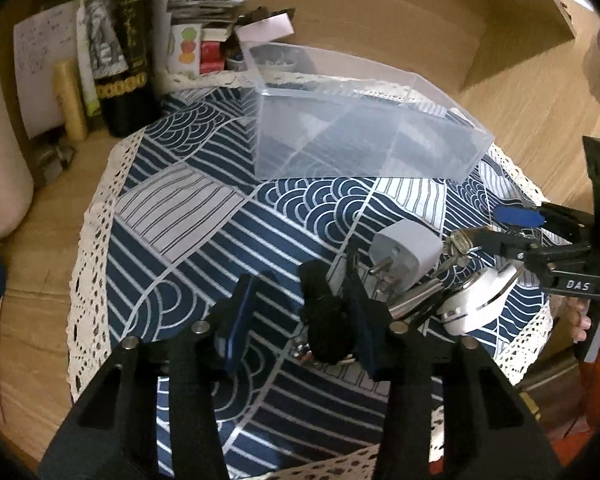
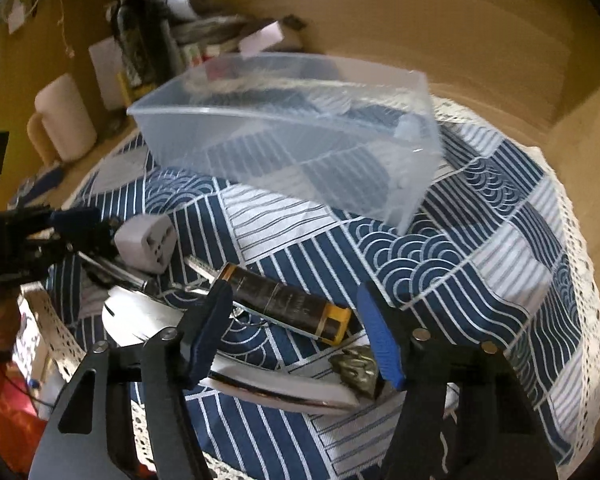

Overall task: Organize rigid objects
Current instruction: 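Lower the right gripper and grasp the black-and-gold bar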

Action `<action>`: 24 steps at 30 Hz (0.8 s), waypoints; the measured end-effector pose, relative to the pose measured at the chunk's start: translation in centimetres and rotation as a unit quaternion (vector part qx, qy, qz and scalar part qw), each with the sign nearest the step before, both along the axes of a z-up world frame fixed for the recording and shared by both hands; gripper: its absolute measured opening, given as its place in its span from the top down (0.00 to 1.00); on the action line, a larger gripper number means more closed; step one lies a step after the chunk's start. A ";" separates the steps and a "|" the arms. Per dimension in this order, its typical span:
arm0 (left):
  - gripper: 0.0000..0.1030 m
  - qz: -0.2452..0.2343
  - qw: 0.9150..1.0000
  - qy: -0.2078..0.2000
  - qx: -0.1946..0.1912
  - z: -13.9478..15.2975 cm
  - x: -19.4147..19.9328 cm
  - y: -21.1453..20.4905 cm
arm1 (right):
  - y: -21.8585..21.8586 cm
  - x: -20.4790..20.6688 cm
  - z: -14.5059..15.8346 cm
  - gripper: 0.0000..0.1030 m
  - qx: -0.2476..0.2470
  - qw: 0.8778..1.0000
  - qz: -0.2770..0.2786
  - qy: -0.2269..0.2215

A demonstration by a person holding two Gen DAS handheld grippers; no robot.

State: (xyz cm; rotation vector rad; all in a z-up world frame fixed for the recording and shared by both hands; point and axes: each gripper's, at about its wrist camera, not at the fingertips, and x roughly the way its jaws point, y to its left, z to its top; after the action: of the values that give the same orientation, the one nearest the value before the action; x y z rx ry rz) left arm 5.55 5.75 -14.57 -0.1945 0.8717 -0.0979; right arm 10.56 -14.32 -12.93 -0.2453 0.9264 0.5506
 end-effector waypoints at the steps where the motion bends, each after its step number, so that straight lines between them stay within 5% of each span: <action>1: 0.60 -0.001 1.000 0.002 -0.005 -0.1 -0.1 0.1 | 0.2 0.1 -0.2 0.41 -0.005 1.000 0.006 0.003; 8: 0.83 -0.019 1.000 -0.001 -0.025 -0.1 0.0 0.0 | 0.6 1.5 -1.3 0.49 -0.038 0.999 0.017 0.024; 16: 0.85 -0.002 1.000 -0.020 -0.003 0.4 0.0 0.5 | 0.5 2.3 -1.4 0.79 -0.038 0.999 0.003 0.019; 24: 0.85 0.014 0.998 -0.061 0.011 3.0 -0.5 1.2 | 0.2 1.8 0.0 0.79 -0.010 1.000 -0.015 -0.007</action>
State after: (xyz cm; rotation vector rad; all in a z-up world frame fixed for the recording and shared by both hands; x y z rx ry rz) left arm 5.05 6.96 -11.58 -0.1788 0.7473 -0.0727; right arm 12.33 -14.10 -12.88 -0.2525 0.9215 0.5105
